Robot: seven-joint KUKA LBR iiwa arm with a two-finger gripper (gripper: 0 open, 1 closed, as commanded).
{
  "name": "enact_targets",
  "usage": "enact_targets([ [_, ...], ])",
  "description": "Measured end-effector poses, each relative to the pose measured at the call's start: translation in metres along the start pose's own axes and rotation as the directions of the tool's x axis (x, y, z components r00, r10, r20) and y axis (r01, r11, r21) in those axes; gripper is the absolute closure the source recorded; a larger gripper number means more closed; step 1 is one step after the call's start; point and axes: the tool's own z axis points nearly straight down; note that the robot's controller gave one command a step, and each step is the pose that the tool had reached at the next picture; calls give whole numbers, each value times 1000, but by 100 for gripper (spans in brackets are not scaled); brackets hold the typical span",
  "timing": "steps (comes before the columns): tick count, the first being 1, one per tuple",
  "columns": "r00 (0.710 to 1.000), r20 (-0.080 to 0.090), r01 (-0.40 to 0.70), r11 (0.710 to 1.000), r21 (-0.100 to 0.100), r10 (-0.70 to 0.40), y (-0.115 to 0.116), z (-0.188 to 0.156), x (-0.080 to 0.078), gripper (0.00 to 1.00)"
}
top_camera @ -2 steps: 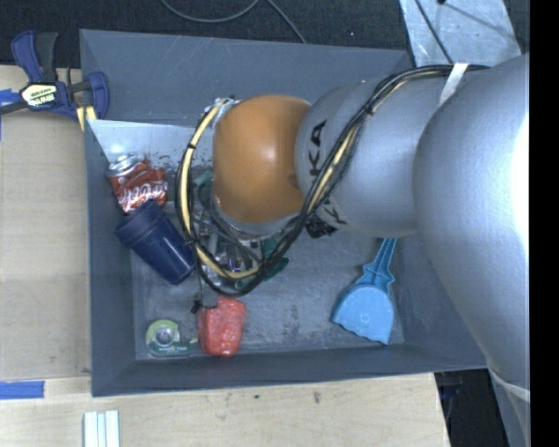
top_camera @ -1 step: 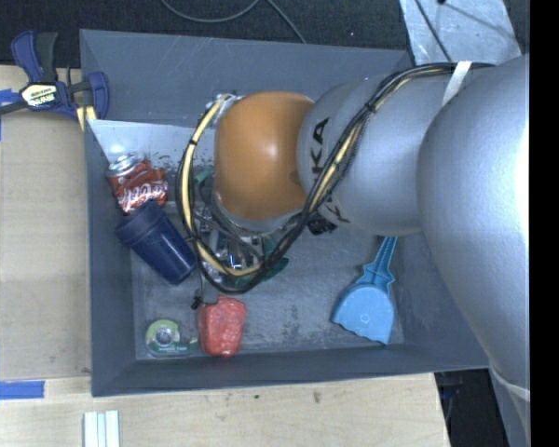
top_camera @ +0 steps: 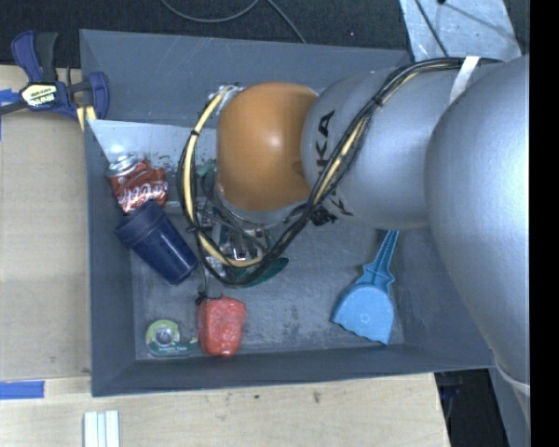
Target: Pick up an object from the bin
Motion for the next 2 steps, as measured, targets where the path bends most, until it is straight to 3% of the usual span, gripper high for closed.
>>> enact_targets([
  [1, 995, 5, 98, 995, -1, -98, -22, -27, -12, 0],
  [2, 973, 8, 230, 973, 1, -230, -61, -21, 1, 0],
])
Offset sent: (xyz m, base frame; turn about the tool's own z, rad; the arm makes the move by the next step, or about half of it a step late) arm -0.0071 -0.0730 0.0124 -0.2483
